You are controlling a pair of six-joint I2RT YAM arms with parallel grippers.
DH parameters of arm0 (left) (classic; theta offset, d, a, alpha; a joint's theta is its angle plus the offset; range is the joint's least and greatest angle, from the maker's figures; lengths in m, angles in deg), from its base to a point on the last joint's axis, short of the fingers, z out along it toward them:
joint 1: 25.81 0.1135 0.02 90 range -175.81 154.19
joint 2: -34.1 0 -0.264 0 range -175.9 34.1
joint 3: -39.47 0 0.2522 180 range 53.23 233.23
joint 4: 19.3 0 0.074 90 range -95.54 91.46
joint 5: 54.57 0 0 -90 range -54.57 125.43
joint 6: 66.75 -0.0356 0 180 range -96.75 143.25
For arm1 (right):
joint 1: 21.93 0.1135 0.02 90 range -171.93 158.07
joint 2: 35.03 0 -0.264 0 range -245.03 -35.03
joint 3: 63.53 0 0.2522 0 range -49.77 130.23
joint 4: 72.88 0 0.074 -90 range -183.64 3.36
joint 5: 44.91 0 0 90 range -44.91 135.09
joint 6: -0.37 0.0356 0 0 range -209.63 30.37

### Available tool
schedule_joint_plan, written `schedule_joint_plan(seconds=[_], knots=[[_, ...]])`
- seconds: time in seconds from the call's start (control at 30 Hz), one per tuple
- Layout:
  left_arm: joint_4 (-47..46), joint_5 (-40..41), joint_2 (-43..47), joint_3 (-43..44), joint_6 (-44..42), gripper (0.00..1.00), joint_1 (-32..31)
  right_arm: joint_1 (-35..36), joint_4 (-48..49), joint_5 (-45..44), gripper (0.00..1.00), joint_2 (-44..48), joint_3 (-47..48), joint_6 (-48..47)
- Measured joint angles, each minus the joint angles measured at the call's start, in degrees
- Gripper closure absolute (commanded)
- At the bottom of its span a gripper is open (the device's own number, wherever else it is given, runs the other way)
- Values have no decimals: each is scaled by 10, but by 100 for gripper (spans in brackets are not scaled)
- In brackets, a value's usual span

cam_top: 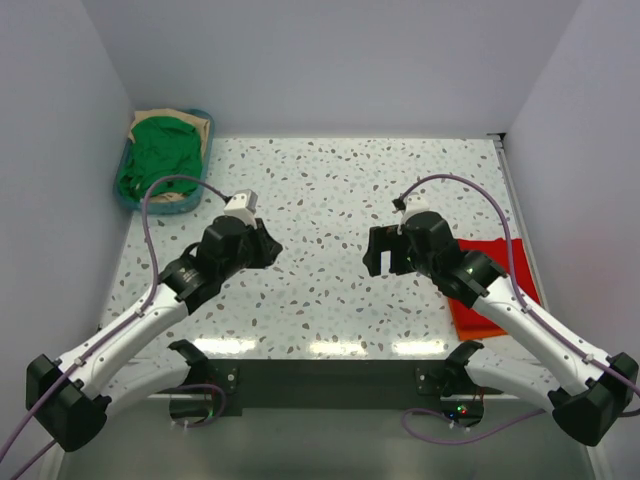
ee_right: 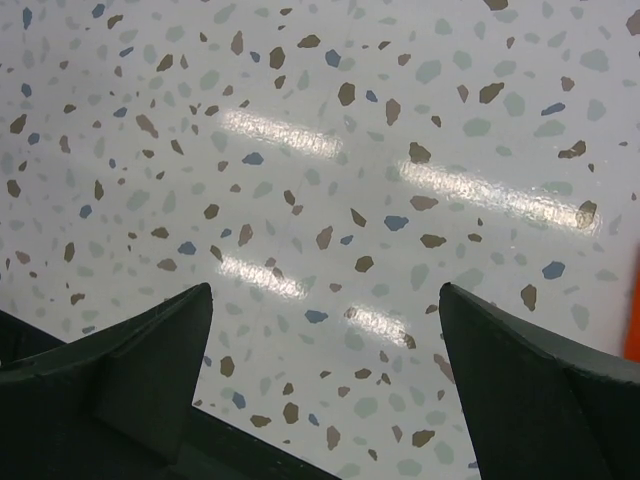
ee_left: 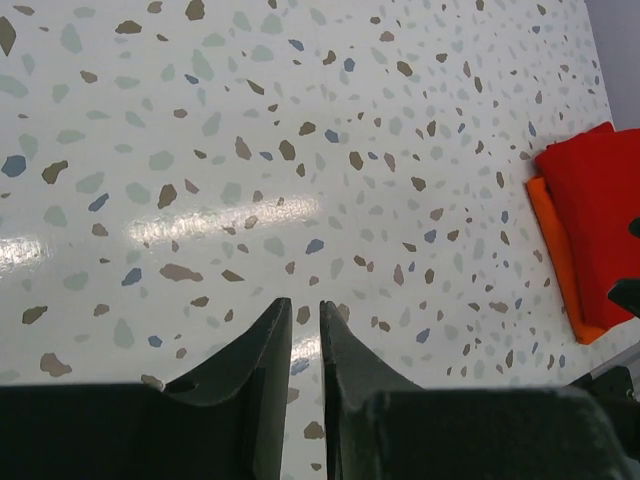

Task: Fold and stack the t-shirts
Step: Grab the tshirt from the pile

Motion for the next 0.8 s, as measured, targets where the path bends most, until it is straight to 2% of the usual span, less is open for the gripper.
schedule_joint_plan(seconds=[0.13, 0.37, 0.43, 0.63, 0.8], knots=[[0, 1, -10, 5, 0, 77, 0, 0, -1, 1, 1, 1, 0, -6], [4, 13, -61, 51, 0, 68, 15, 0, -4, 16, 1, 7, 0, -13], [6, 1, -96, 86, 0, 67, 58, 0, -8, 20, 1, 6, 0, -13], [3, -1, -209, 210, -7, 48, 242, 0, -8, 43, 1, 6, -10, -13], [1, 33, -311, 313, -16, 39, 330, 0, -9, 58, 1, 1, -16, -14]])
